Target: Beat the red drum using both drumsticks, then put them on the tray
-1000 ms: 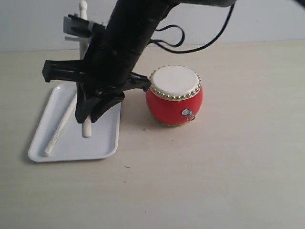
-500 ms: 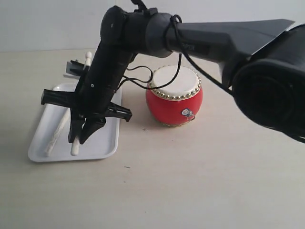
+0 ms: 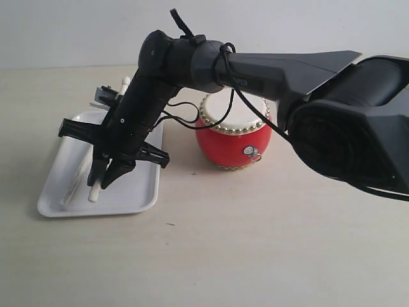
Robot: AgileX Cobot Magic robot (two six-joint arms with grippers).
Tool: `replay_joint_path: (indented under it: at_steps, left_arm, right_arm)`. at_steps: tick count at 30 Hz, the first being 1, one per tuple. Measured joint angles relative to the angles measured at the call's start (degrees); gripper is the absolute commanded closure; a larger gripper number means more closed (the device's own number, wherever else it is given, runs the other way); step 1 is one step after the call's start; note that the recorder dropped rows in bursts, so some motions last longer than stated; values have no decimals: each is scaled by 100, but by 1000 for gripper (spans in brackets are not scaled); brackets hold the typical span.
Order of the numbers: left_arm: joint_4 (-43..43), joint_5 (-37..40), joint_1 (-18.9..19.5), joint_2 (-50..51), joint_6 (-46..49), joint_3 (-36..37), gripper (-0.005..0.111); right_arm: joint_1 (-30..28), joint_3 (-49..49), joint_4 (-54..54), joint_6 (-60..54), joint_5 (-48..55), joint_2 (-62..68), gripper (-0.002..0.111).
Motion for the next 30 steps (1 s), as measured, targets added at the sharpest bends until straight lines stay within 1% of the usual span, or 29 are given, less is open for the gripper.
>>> replay_joint_path:
  at_steps: [10, 16, 18, 21, 25, 27, 30]
  left_arm:
    - [58, 0, -21, 0, 0, 0, 107]
    - [58, 0, -21, 0, 0, 154, 107]
    - [58, -79, -21, 0, 0, 154, 107]
    - [58, -173, -21, 0, 0, 154, 107]
    - [58, -200, -21, 0, 0, 154, 107]
    - [58, -208, -21, 0, 0, 154, 107]
    - [58, -208, -21, 0, 0, 154, 107]
  right_arm:
    - [-19, 0, 0, 0, -25, 138, 108]
    - [-19, 0, 8, 0, -37, 164, 107]
    - [-19, 0, 8, -12, -37, 164, 101]
    - [-19, 0, 8, -12, -45, 164, 88]
    - [-19, 0, 8, -34, -45, 164, 78]
    - [-19, 0, 8, -46, -45, 164, 76]
    - [-19, 0, 8, -56, -45, 164, 76]
